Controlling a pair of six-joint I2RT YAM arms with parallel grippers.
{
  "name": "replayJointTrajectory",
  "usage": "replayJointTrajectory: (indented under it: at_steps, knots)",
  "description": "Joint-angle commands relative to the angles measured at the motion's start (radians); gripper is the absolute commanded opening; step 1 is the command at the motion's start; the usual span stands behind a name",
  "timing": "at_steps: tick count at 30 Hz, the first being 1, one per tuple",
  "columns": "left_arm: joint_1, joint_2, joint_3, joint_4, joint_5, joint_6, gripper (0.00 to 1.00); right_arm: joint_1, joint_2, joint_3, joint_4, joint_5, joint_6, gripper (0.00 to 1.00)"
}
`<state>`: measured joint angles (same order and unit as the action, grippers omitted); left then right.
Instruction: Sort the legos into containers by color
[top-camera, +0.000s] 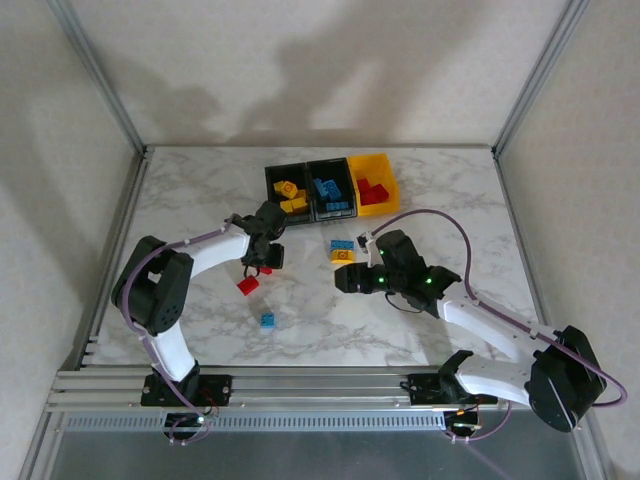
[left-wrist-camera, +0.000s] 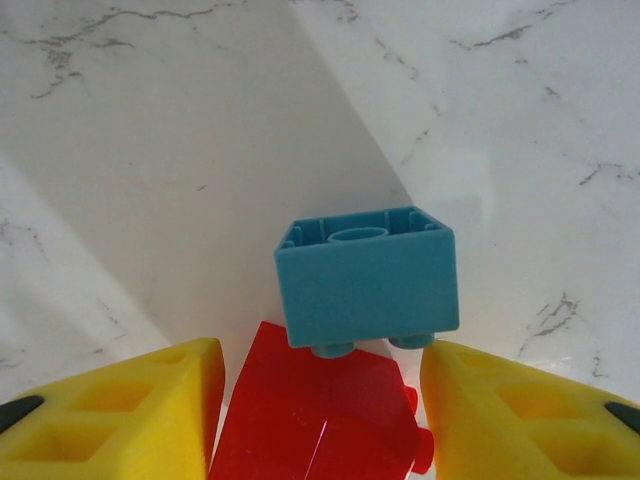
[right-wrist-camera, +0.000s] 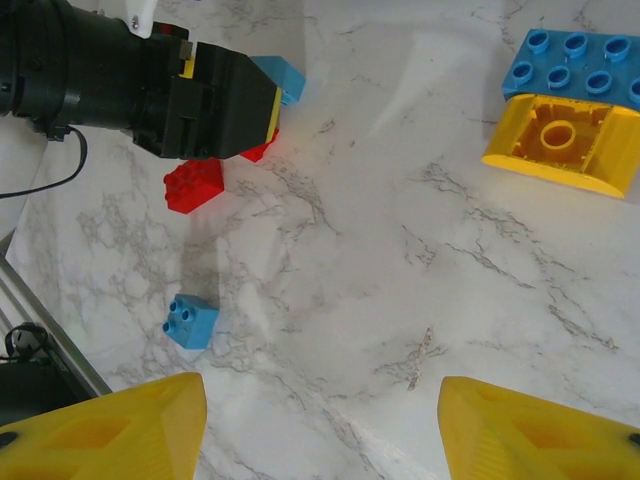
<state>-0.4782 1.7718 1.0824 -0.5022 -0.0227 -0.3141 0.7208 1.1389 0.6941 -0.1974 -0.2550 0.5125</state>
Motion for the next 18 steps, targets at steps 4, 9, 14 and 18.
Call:
replayJointTrajectory:
  at_steps: [4, 9, 14, 18]
  knots:
    - [-0.02, -0.034, -0.031, -0.05, -0.025, -0.011, 0.56, 0.006, 0.019, -0.011, 0.019, 0.016, 0.006, 0.62]
    - [-0.023, -0.055, -0.047, -0.051, -0.031, -0.017, 0.59, 0.006, 0.017, -0.016, 0.019, 0.016, 0.006, 0.62]
    - [-0.024, -0.071, -0.046, -0.048, -0.037, -0.02, 0.51, 0.006, 0.012, -0.012, 0.018, 0.028, 0.007, 0.62]
    - [-0.026, -0.078, -0.037, -0.051, -0.033, -0.023, 0.36, 0.006, 0.005, -0.006, 0.001, 0.06, 0.011, 0.62]
